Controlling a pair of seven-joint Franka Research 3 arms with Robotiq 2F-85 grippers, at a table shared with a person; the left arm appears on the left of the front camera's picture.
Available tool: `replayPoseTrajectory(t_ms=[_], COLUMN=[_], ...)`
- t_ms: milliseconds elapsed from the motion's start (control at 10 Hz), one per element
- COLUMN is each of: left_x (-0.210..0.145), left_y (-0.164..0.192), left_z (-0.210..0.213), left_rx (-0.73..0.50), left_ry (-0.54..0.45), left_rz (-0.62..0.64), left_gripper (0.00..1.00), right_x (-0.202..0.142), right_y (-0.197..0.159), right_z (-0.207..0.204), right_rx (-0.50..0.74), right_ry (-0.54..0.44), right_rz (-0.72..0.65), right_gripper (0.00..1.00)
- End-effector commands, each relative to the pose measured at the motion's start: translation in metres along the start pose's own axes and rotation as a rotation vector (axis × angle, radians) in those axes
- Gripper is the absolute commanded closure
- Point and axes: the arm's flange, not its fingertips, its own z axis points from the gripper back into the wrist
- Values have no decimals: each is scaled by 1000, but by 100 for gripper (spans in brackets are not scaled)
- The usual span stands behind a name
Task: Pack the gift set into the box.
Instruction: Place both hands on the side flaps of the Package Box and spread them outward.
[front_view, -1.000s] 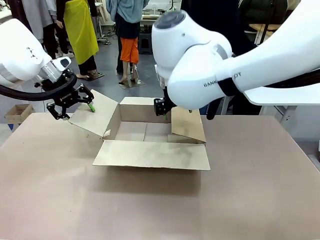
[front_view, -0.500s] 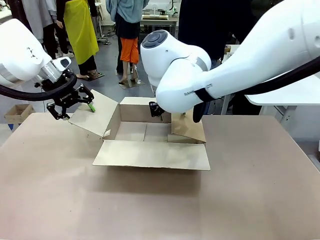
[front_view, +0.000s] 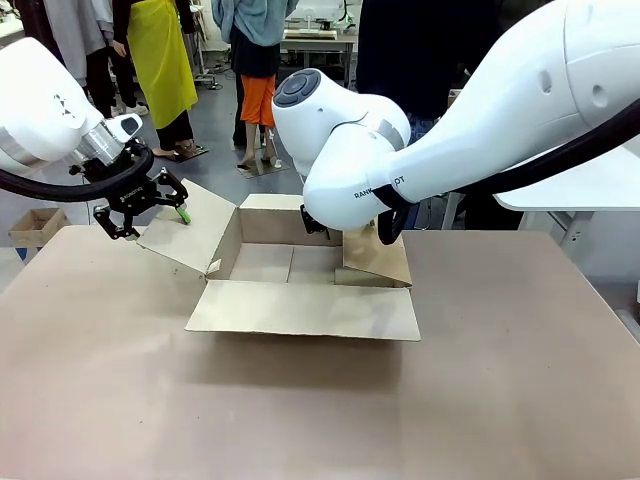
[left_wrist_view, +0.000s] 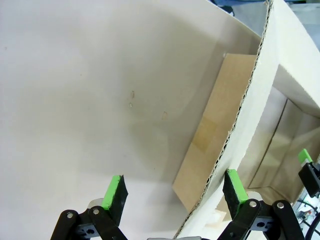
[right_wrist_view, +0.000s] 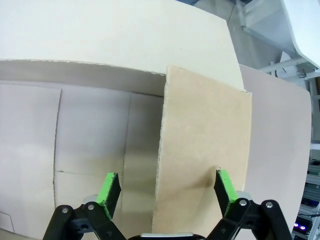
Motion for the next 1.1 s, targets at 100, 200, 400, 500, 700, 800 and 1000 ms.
replayPoseTrajectory(t_ms=[100,200,400,500,700,800,1000], left_x=[-2,-2,-2,-2,-2,-2,-2], left_y=[-1,-1,-1,-1,-1,-1,-1], left_z=[3,3,3,3,3,3,3], left_rx=[16,16,16,16,16,16,16], left_ry=[-10,-10,-10,-10,-10,-10,-10], left_rz=[8,8,8,8,8,8,8], left_gripper=[0,0,0,0,0,0,0], right_x=[-1,-2,-5,-6,-10,-13,-16], right_y=[-16,-27,-53,-60,-68,-71,-85], right_z=[14,19,31,32,28,27,39], right_rx=[-44,-27,-40,-43,-49,-49,-41], right_ry=[-10,-2,7,17,38,41,19], right_rz=[11,14,5,8,12,13,0], right_gripper=[0,0,0,0,0,0,0])
